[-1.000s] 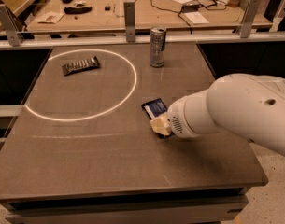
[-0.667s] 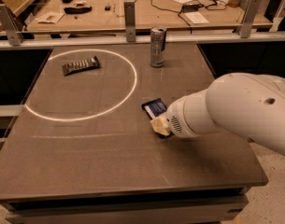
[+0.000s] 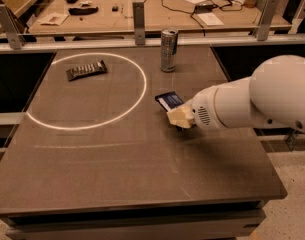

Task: Pick rxbar blueberry

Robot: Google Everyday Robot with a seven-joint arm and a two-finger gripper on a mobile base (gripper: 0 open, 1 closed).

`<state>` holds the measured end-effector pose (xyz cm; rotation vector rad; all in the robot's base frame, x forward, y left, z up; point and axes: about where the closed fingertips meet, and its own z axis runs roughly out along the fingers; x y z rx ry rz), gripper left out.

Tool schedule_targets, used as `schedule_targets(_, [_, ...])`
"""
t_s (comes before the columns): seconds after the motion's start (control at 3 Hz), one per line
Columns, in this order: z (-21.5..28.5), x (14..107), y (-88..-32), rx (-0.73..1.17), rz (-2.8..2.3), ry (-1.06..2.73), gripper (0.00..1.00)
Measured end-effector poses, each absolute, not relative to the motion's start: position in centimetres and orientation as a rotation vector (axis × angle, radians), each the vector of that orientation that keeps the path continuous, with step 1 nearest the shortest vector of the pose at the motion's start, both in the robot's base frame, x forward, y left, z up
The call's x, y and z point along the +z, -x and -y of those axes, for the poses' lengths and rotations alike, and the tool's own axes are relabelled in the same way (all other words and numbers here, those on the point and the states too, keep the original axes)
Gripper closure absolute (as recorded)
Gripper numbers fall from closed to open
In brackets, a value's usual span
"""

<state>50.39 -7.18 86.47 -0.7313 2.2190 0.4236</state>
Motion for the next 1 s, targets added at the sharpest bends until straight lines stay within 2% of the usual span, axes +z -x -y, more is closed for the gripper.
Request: schedule_targets(1.0, [7.6,92.6,-52.2,0.534,-2.060,0.769,1.00])
